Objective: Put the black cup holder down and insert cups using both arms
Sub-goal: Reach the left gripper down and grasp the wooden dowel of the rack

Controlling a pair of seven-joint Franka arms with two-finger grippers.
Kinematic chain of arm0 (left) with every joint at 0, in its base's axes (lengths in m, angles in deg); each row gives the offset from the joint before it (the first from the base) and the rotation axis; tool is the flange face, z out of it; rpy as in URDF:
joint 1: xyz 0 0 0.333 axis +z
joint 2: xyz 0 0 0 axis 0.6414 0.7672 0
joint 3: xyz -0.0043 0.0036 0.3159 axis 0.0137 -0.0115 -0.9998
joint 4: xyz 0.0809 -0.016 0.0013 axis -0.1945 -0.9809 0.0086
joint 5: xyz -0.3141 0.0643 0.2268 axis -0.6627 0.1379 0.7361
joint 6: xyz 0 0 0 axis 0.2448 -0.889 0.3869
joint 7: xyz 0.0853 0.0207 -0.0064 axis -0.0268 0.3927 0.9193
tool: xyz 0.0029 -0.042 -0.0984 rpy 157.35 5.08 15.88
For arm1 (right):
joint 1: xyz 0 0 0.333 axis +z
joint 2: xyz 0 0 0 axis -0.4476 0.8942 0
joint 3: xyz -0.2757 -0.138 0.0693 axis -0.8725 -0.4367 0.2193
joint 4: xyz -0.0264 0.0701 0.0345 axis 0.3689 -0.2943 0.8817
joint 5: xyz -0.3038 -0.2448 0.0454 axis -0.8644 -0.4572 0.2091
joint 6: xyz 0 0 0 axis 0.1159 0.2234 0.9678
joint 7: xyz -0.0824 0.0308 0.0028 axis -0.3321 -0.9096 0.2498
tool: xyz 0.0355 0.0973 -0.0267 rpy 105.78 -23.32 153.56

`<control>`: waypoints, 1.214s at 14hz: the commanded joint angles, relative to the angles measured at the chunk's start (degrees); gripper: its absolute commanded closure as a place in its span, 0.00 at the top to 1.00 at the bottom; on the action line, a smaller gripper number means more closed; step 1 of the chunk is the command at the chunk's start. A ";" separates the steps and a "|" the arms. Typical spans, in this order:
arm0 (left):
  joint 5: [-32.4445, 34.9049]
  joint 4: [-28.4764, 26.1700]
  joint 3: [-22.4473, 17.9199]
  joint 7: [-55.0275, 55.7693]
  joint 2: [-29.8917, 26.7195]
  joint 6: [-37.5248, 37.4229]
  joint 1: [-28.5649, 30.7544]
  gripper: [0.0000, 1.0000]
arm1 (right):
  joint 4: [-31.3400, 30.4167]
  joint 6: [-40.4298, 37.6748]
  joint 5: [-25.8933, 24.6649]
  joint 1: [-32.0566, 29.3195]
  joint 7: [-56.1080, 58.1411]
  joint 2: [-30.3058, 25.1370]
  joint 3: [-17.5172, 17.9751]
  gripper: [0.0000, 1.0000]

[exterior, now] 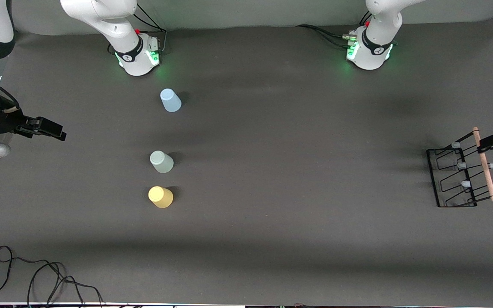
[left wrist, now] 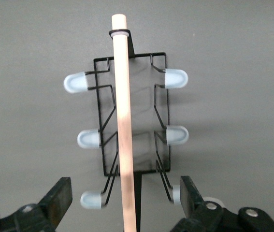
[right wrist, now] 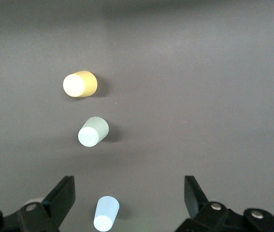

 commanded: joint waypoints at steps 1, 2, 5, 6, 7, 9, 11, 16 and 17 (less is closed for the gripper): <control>-0.42 -0.03 -0.05 -0.67 2.18 1.70 -0.43 0.99 | 0.81 -0.58 0.27 -0.27 1.33 0.36 -0.12 1.00; -0.42 -0.03 -0.05 -0.67 2.80 1.78 -0.51 0.98 | 0.81 -0.58 0.27 -0.18 1.33 0.36 -0.12 1.00; -0.42 0.23 0.21 -0.67 3.60 1.70 -0.69 0.94 | 0.81 -0.58 0.27 -0.18 1.33 0.36 -0.12 1.00; -0.42 0.40 0.30 -0.67 3.42 1.44 -0.69 0.86 | 0.81 -0.58 0.19 -0.18 1.33 0.36 -0.12 1.00; -0.42 0.67 0.30 -0.76 3.25 1.00 -0.69 0.72 | 0.81 -0.58 0.27 -0.18 1.33 0.36 -0.12 1.00; -0.42 1.20 0.30 -1.11 3.16 0.56 -0.43 0.32 | 0.81 -0.50 0.19 -0.09 1.33 0.45 -0.12 1.00; -0.42 1.28 0.30 -2.86 3.16 0.64 0.01 0.00 | 0.81 -0.58 0.19 -0.09 1.42 0.36 -0.12 1.00; -0.51 1.89 0.12 -3.04 2.90 0.12 0.28 0.00 | 0.46 -0.58 0.19 -0.18 1.42 0.27 -0.12 1.00; -0.42 3.03 0.12 -3.04 2.72 -1.62 0.28 0.00 | 0.45 -0.58 0.27 -0.18 1.42 0.19 -0.12 1.00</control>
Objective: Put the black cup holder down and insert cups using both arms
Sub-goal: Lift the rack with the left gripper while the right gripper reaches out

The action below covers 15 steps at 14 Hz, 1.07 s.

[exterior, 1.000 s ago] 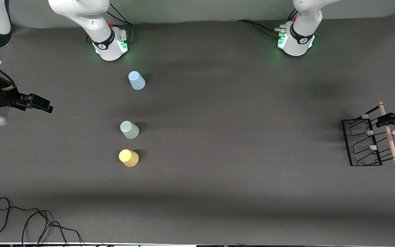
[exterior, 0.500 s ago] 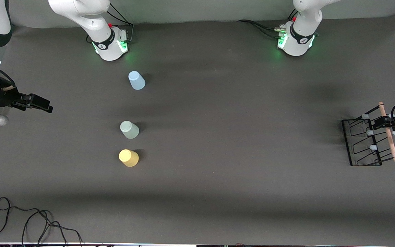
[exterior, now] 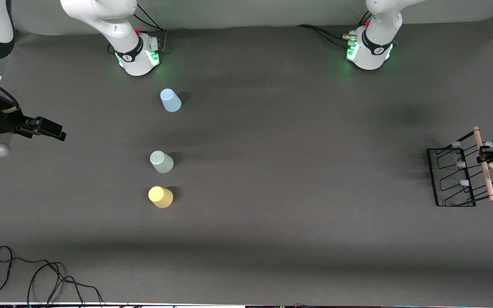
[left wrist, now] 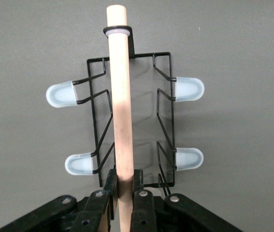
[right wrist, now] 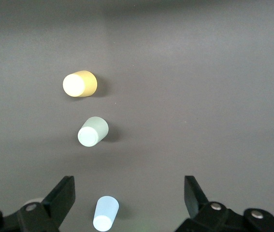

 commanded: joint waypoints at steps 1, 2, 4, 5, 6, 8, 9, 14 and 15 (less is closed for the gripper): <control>-0.51 3.53 -0.20 -0.99 -1.53 -5.90 0.03 0.00 | 0.47 -0.58 0.27 -0.14 1.27 0.17 -0.12 1.00; -0.68 6.07 -0.20 -0.73 -1.80 -9.33 0.03 0.00 | 0.56 -0.58 0.27 -0.23 1.36 0.26 -0.12 1.00; -1.38 12.31 -0.20 -0.46 -1.89 -16.62 0.03 0.00 | 0.56 -0.58 0.27 -0.23 1.44 0.26 -0.12 1.00; -2.17 15.64 -0.37 -0.37 -1.89 -19.96 0.03 0.00 | 0.56 -0.58 0.27 -0.32 1.44 0.26 -0.12 1.00; -2.27 18.29 -0.29 -0.03 -1.89 -22.34 -0.06 0.00 | 0.56 -0.58 0.27 -0.32 1.44 0.26 -0.12 1.00; -2.18 22.25 0.15 2.16 -1.98 -25.87 -1.11 0.00 | 0.56 -0.58 0.19 -0.32 1.44 0.26 -0.12 1.00; -2.18 23.92 0.59 2.96 -1.98 -28.23 -2.16 0.00 | 0.56 -0.58 0.27 -0.32 1.44 0.26 -0.12 1.00; -2.27 33.85 1.91 13.75 -1.98 -38.00 -12.77 0.00 | 0.47 -0.75 0.27 -0.32 1.44 0.17 -0.12 1.00; -2.27 34.65 1.91 17.08 -1.98 -38.36 -15.50 0.00 | 0.56 -0.75 0.27 -0.32 1.44 0.26 -0.21 1.00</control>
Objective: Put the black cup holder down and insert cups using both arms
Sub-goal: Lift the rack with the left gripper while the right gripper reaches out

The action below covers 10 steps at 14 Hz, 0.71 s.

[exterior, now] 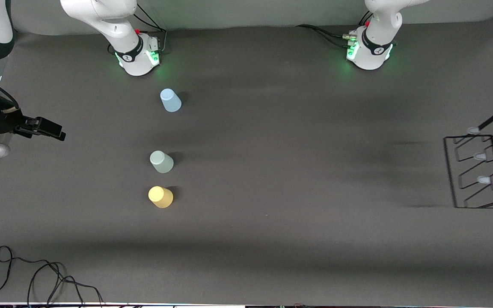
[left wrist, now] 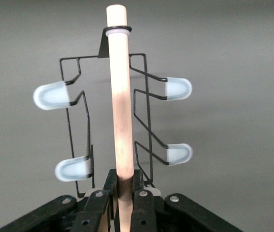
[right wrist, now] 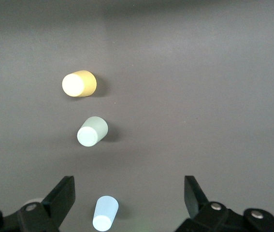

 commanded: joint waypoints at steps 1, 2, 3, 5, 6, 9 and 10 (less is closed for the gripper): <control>-0.22 4.94 -0.34 9.57 0.37 -3.24 -7.71 0.00 | 0.66 -0.72 0.28 -0.26 1.41 0.24 -0.11 1.00; -0.31 4.94 -0.34 13.96 0.37 -3.15 -10.87 0.00 | 0.58 -0.72 0.28 -0.09 1.59 0.24 -0.11 1.00; -0.40 4.94 0.10 18.88 0.54 -2.97 -14.13 0.00 | 0.58 -0.72 0.28 0.26 1.50 0.41 -0.11 1.00; -0.22 4.94 1.94 30.12 1.16 -1.92 -20.11 0.00 | -0.21 -0.46 0.36 0.61 0.71 0.50 0.41 1.00; 0.04 4.94 3.17 35.23 1.68 -1.83 -22.92 0.00 | -1.08 0.06 0.71 0.96 0.62 0.42 0.51 1.00; 0.31 4.85 4.06 44.22 3.53 2.28 -30.30 0.00 | -4.07 3.13 0.98 3.34 -0.69 0.33 0.42 1.00; 0.31 4.85 4.06 46.85 4.58 3.95 -32.77 0.00 | -5.30 3.84 0.98 4.73 -1.74 0.24 0.42 1.00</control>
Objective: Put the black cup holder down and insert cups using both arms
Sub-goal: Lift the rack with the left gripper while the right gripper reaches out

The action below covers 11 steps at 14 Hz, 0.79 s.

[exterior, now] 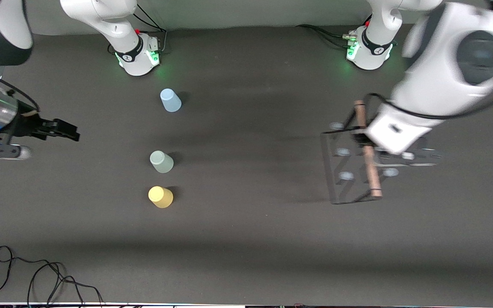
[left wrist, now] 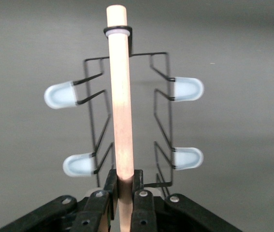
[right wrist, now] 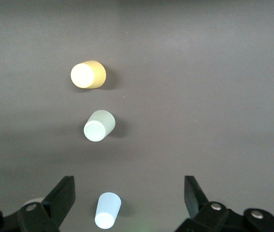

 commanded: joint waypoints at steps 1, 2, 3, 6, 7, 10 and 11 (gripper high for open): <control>0.05 2.06 -0.72 8.29 3.13 3.34 -5.62 0.00 | -3.77 2.83 0.84 2.38 -2.94 -0.58 -0.16 1.00; 0.31 2.23 -0.63 11.72 4.54 5.79 -8.60 0.00 | -5.43 3.97 0.84 2.65 -4.17 -0.66 -0.16 1.00; 0.66 2.41 -0.72 14.54 5.94 8.42 -11.93 0.00 | -7.54 5.98 0.84 3.96 -4.44 -1.19 -0.25 1.00; 3.82 3.11 -0.72 26.48 10.86 14.85 -20.73 0.00 | -13.96 12.23 0.75 5.47 -5.67 -1.89 -0.25 1.00; 4.79 3.55 -0.72 28.95 12.53 16.43 -22.41 0.00 | -15.89 14.16 0.84 5.73 -5.76 -1.98 -0.25 1.00; 5.15 3.90 -0.72 29.51 16.06 18.81 -23.74 0.00 | -22.65 21.70 0.84 8.71 -8.13 -2.16 -0.34 1.00; 5.15 3.90 -0.81 29.42 16.85 19.78 -23.74 0.00 | -25.20 25.39 0.84 8.89 -9.01 -2.07 -0.25 1.00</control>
